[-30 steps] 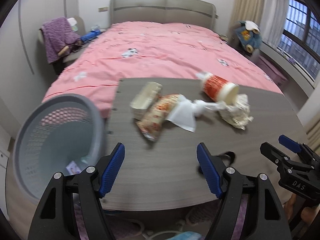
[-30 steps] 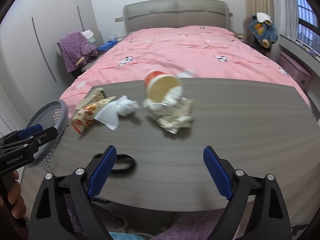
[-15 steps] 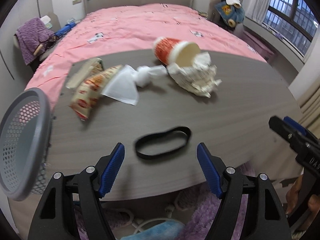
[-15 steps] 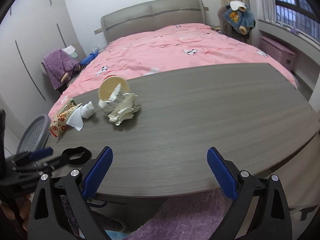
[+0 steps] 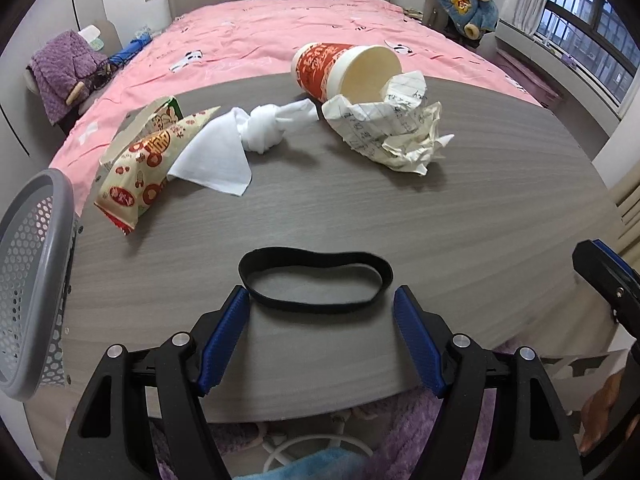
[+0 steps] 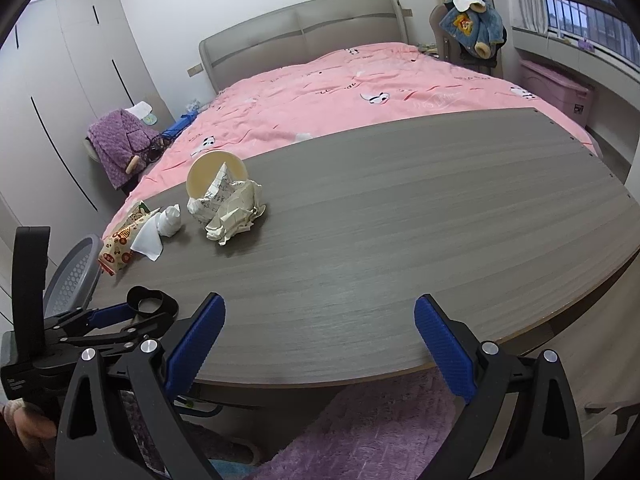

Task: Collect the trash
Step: 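Grasp the black rubber band with the left gripper while the right approaches the crumpled paper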

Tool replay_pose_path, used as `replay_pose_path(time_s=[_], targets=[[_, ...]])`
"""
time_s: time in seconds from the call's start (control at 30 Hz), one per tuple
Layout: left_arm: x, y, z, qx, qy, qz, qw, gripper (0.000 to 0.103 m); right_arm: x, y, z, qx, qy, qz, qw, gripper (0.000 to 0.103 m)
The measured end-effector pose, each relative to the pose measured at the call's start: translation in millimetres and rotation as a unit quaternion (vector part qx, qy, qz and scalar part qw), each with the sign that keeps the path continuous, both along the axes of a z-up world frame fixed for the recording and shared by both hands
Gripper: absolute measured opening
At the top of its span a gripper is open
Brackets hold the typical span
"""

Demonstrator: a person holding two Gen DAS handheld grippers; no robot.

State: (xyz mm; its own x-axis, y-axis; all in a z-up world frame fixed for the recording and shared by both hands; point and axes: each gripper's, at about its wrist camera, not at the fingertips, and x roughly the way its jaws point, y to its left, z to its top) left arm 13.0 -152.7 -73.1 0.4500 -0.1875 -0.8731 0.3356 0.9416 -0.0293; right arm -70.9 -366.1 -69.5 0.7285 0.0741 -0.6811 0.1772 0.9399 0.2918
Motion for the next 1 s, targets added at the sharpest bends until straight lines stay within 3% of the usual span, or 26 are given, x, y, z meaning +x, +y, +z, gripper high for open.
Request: replay_pose_path(time_s=[0.1, 0.2, 0.37, 0.73, 1.0], targets=[[2, 1, 0, -0.009, -0.005, -0.001, 0.9999, 0.07, 0, 0, -2, 0.002, 0.002, 0.0, 1.0, 0.094], [2, 2, 2, -0.017, -0.008, -0.007, 0.9998, 0.059, 2, 1, -4, 0.004, 0.005, 0.0, 1.0, 0.094], [4, 8, 5, -0.03, -0.009, -0.005, 0.9995, 0.055, 7, 5, -5, 0.002, 0.008, 0.005, 1.0, 0.094], [8, 33, 38, -0.028, -0.074, 0.025, 0.9965, 0.054, 57, 39, 0, -0.022, 0.012, 0.05, 0.998, 0.095], [18, 52, 43, -0.04, -0.075, 0.037, 0.9957, 0.054, 106, 64, 4, -0.043, 0.017, 0.079, 0.996, 0.095]])
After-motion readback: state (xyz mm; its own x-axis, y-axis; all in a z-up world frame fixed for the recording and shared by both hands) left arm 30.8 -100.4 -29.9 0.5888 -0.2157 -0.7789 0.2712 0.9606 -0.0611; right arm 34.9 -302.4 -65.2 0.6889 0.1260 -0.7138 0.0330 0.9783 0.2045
